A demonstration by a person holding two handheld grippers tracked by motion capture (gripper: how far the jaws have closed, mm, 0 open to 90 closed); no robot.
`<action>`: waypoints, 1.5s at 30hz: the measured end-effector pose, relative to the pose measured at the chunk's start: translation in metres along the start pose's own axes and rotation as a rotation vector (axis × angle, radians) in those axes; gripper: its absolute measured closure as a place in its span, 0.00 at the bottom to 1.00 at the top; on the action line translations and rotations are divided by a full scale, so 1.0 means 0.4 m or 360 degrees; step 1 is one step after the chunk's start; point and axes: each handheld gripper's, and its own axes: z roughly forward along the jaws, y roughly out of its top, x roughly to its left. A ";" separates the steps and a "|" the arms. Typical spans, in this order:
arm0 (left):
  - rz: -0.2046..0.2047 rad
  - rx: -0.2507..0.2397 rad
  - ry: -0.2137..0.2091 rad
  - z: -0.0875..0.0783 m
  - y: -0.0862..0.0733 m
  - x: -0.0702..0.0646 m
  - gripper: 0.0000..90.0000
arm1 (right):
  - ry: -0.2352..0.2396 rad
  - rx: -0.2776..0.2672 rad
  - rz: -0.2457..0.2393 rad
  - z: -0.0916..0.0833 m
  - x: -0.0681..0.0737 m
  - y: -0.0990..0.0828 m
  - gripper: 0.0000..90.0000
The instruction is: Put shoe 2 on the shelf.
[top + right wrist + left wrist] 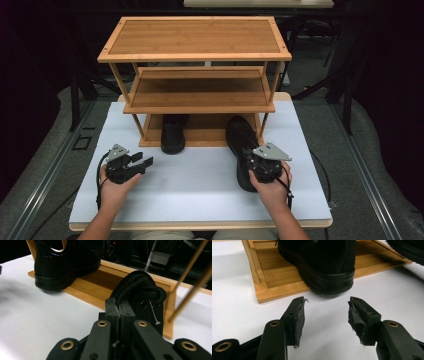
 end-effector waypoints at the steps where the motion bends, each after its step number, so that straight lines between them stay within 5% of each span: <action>1: 0.0000 0.0002 -0.0001 0.000 0.000 0.001 0.52 | -0.0009 0.0005 -0.0011 0.016 0.004 0.006 0.98; 13: 0.0003 0.0009 -0.0019 0.008 0.001 0.001 0.52 | 0.0000 0.0087 -0.0082 0.223 0.066 0.077 0.98; 25: 0.0013 0.0009 -0.0029 0.014 0.003 -0.002 0.52 | 0.0056 0.0143 -0.0115 0.356 0.165 0.117 0.98; 31: 0.0016 0.0012 -0.0030 0.015 0.003 -0.001 0.52 | 0.0061 0.0169 -0.0097 0.365 0.177 0.113 0.96; 36: 0.0021 0.0017 -0.0032 0.018 0.003 -0.005 0.52 | 0.0096 0.0157 -0.0050 0.355 0.165 0.119 0.75; 38: 0.0020 0.0025 -0.0032 0.019 0.003 -0.007 0.52 | 0.0149 0.0130 -0.0033 0.340 0.162 0.123 0.70; 39: 0.0019 0.0022 -0.0032 0.021 0.002 -0.007 0.52 | 0.0108 0.0127 -0.0039 0.332 0.164 0.126 0.67; 45: 0.0031 0.0036 -0.0030 0.026 0.001 -0.014 0.51 | 0.0164 0.0029 -0.0038 0.267 0.155 0.140 0.58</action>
